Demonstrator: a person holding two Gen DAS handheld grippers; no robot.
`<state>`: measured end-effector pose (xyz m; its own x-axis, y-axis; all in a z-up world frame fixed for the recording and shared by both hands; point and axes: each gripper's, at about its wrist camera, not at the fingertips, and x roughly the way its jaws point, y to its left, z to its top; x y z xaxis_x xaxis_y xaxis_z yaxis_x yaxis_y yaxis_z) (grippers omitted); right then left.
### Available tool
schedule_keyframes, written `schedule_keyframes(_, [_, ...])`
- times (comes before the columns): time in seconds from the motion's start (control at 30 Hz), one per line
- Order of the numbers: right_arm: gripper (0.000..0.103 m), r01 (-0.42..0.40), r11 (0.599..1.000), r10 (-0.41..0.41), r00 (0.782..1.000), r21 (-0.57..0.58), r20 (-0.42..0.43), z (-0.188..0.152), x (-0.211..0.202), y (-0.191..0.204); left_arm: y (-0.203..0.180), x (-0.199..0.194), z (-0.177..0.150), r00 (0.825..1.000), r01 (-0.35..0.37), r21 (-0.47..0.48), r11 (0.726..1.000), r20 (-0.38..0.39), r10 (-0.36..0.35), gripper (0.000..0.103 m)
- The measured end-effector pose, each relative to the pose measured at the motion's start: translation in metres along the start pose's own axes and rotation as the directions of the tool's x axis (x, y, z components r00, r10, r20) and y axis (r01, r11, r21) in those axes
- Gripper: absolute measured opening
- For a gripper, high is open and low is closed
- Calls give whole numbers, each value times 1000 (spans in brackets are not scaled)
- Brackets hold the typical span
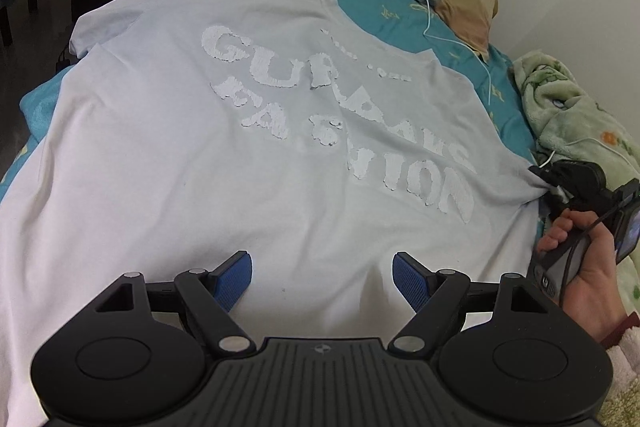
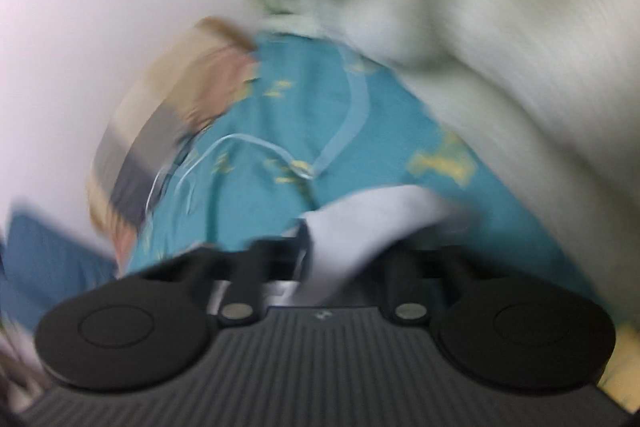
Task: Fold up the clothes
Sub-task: 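Grasp the T-shirt sleeve with the right gripper and fold it over the back, then open the right gripper and release the folded sleeve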
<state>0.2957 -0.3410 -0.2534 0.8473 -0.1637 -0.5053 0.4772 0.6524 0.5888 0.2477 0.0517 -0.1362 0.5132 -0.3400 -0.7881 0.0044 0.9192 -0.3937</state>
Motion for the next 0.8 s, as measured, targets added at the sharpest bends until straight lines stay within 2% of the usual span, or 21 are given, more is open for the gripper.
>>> schedule_keyframes(0.07, [11,13,992,-10,1000,-123,18,0,-7,10,1,-2,0,1000,6,-5,1000,6,-6,79])
schedule_keyframes(0.2, [11,109,984,-112,994,-144,-15,3,-8,13,2,-8,4,999,-2,-10,1000,32,3,79])
schedule_keyframes(0.33, [11,12,957,7,998,-289,65,-12,-40,67,9,-19,10,997,-14,-35,999,79,17,79])
schedule_keyframes(0.43, [11,-105,878,165,982,-467,90,-44,-70,120,19,-32,17,991,-15,-73,997,131,25,79])
schedule_keyframes(0.53, [13,-202,801,217,975,-564,-42,-89,-66,147,31,-44,23,983,-16,-113,993,181,36,79])
schedule_keyframes(0.6, [14,-270,744,231,962,-611,-143,-120,-60,164,39,-48,25,980,-14,-138,990,194,41,79])
schedule_keyframes(0.63, [18,-300,725,214,954,-620,-212,-133,-53,167,42,-47,24,980,-18,-147,989,195,47,79])
schedule_keyframes(0.67, [29,-324,713,193,943,-622,-270,-144,-49,166,43,-46,24,981,-16,-150,989,186,44,79])
schedule_keyframes(0.7, [34,-345,701,176,932,-624,-317,-153,-48,163,45,-45,24,983,-15,-152,988,178,42,79])
schedule_keyframes(0.77, [65,-383,657,184,917,-649,-355,-164,-58,160,43,-41,22,985,-1,-147,989,168,27,79])
schedule_keyframes(0.8, [73,-402,629,194,910,-665,-366,-169,-67,160,41,-41,22,986,1,-139,990,167,22,79])
